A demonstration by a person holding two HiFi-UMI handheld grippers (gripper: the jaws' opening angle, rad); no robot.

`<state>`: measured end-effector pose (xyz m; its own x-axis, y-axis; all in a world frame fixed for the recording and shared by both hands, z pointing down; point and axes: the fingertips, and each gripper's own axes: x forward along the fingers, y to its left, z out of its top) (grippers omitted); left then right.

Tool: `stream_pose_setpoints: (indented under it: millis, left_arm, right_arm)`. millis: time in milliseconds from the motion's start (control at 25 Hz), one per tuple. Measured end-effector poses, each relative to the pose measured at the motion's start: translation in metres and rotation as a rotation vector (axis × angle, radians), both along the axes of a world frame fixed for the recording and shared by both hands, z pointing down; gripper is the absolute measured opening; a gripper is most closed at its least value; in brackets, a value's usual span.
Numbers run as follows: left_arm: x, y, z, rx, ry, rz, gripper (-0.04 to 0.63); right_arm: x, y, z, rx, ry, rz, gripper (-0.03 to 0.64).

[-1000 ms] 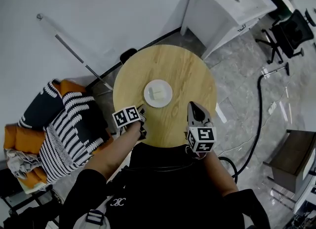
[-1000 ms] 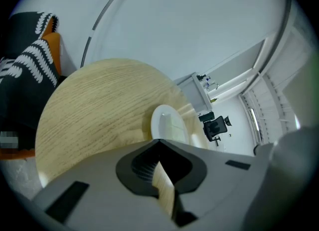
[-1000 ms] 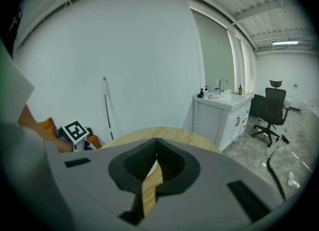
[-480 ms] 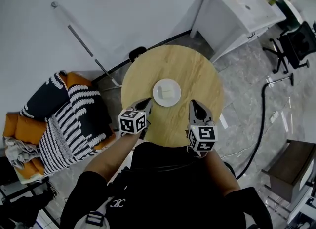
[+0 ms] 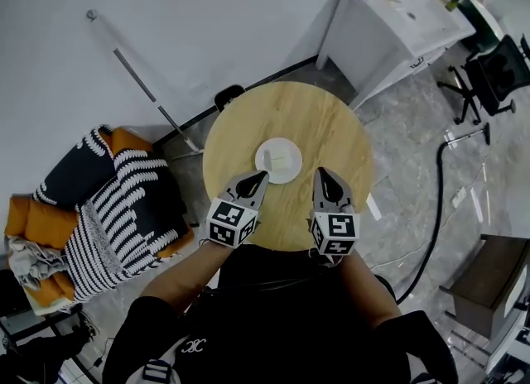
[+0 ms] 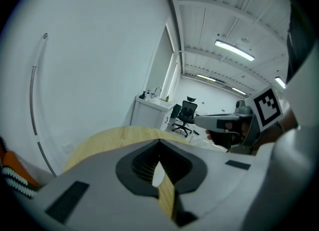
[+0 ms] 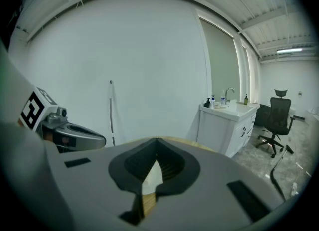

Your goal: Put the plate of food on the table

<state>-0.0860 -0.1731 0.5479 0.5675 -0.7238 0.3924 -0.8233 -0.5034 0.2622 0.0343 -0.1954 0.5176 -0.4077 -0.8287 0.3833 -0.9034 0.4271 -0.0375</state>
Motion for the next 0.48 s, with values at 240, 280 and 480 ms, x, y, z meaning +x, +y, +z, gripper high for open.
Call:
stream_pose_setpoints:
  millis: [240,280,480]
  left_arm:
    - [0.012,-0.002,-0.019,-0.009,0.045,0.003,0.008]
    - [0.012,-0.003,-0.021,-0.005,0.046,0.002,0.008]
    - [0.005,-0.008,-0.028,0.015,0.048,-0.023,0.008]
  right_arm:
    - [-0.003,0.001,-0.012,0.039,-0.007,-0.029,0.008]
    - [-0.004,0.002,-0.013,0.043,-0.011,-0.035,0.008]
    - [-0.011,0.001,-0.015,0.057,-0.022,-0.058,0.008]
